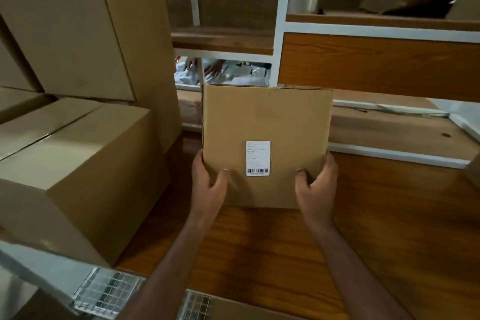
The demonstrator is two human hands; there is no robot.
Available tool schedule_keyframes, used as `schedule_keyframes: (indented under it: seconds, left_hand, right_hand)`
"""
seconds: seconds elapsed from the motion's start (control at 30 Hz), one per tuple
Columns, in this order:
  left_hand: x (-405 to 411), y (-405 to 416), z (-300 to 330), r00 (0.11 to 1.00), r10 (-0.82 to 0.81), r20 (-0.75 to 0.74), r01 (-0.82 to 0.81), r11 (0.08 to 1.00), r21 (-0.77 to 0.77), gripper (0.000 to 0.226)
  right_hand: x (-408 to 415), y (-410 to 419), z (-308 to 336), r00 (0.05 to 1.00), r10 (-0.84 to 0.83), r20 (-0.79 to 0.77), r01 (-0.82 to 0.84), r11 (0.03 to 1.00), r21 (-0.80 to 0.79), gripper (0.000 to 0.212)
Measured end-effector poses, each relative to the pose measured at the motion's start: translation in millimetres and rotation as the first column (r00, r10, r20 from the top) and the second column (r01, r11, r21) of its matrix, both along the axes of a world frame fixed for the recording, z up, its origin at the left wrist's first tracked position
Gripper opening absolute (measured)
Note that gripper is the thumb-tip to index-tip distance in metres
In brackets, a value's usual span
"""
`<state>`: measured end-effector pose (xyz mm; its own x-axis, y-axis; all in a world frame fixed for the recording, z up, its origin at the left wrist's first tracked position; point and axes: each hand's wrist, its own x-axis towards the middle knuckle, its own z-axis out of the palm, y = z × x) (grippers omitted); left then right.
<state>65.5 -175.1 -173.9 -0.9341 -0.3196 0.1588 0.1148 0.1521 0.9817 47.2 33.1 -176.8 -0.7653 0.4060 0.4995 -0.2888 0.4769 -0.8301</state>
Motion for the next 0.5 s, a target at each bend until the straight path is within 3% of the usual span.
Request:
schedule_keyframes:
  seconds: [0.27,0.5]
  left_hand:
    - [-21,-22,-22,0.998,-0.013,0.060,0.018,0.997,-0.073,0.080]
    - [-15,-35,-43,0.992,-0.077,0.099,0.089,0.987,-0.131,0.083]
  right_hand:
    - [7,-16,-16,0.993,-0.025,0.115,0.018,0.998,0.063,0.058]
    - [26,-28,-32,0.982,-0.049,0.183,0.049,0.999,0.007,0.054]
